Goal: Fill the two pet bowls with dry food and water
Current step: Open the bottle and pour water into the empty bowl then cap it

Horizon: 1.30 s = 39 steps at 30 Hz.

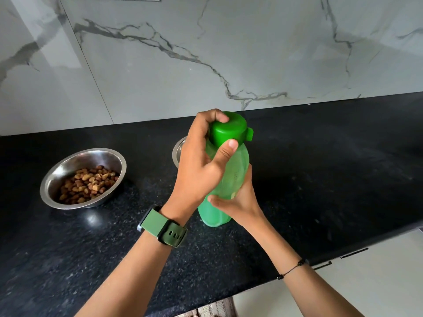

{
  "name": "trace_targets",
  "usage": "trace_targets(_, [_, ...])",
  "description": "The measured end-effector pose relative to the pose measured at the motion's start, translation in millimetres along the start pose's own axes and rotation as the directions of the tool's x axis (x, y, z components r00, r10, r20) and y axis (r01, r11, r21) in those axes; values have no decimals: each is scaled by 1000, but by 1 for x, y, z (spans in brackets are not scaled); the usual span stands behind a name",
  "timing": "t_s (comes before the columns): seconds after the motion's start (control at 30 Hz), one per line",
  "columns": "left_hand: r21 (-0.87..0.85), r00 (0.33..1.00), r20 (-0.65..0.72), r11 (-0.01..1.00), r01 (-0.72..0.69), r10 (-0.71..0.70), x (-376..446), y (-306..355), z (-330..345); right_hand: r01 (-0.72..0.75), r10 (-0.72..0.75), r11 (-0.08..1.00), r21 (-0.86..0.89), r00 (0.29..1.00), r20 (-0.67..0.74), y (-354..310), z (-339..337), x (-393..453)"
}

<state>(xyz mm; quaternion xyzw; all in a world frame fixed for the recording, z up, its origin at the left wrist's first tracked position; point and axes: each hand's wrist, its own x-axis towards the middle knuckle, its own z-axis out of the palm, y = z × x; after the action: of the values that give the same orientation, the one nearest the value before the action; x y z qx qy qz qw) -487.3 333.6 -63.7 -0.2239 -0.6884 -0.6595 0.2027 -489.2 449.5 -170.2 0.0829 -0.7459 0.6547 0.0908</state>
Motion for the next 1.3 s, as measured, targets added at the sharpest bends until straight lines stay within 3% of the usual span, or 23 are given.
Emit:
trace_targets(0.13, [-81,972,-223,995,51,-69,2,-5,3,11,-11,1000,-7,1000,-14,3,-4,-3])
trace_targets(0.23, [-151,970,-218,985,78,-110,-2,-4,5,18,-18,1000,-16,1000,-10,4,-3,-2])
trace_targets(0.4, [157,994,-69,984,90,-80,-2,6,13,12,-10,998,-59,999,38,8,-3,2])
trace_targets(0.5, [238,987,-150,966,98,-63,0,1,13,12,-12,1000,-18,999,46,10,-4,3])
trace_targets(0.7, [-191,971,-222,981,45,-88,-5,-7,2,-45,44,998,35,999,28,11,-2,0])
trace_targets(0.77, [-222,960,-246,972,79,-134,-5,-6,2,-46,46,999,17,999,23,11,-2,-1])
trace_targets(0.93, [133,988,-66,980,145,-137,-8,6,11,-49,52,996,-68,997,52,21,-4,7])
trace_targets(1.03, [274,987,-82,949,157,-139,-6,2,13,-53,56,997,-50,996,66,21,-3,8])
trace_targets(1.13, [203,991,-99,973,113,-95,-8,-2,8,-46,46,999,-12,997,69,18,-5,4])
trace_targets(1.2, [75,990,-107,992,105,-96,-11,-6,5,-47,46,999,10,997,64,15,-5,2])
trace_targets(1.3, [-144,956,-232,978,152,-182,-8,-11,3,-59,58,998,13,997,52,11,-3,0])
